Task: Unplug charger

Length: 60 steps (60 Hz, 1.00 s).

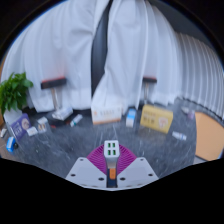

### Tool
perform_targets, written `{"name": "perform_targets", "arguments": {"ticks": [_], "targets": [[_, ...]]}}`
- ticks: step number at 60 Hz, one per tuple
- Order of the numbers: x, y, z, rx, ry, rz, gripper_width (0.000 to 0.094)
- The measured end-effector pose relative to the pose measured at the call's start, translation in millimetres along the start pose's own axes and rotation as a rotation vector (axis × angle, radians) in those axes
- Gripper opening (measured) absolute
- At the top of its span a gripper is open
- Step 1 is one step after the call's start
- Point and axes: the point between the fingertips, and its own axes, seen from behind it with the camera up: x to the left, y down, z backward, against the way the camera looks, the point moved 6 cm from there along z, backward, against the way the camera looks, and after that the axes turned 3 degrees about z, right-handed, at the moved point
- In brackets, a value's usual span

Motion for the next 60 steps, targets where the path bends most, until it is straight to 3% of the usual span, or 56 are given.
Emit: {"name": "perform_targets", "arguments": {"ticks": [3,7,10,14,18,35,41,45,48,54,60], "targets": [[0,-63,30,-0.157,-0.007,0.037,0.0091],[1,-139,64,-0.303,-0.049,0.047,0.0091],[-9,-172,79,-0.358,-0.067,0.028,0.0090],[-34,-180,84,-0.375,-0.061,0.013,0.0091],[-61,-159,75,-0.335,-0.042,-0.004,0.0092],[-138,28,-14,0.108,-0.091,-0.129,0.0145],[-148,66,-31,0.177,-0.124,-0.160,0.0172],[-156,72,-37,0.177,-0.137,-0.160,0.0210],[-163,71,-40,0.169,-0.141,-0.153,0.0300],[-188,71,-48,0.188,-0.077,-0.106,0.0641],[-206,64,-47,0.185,-0.042,-0.074,0.0856]]}}
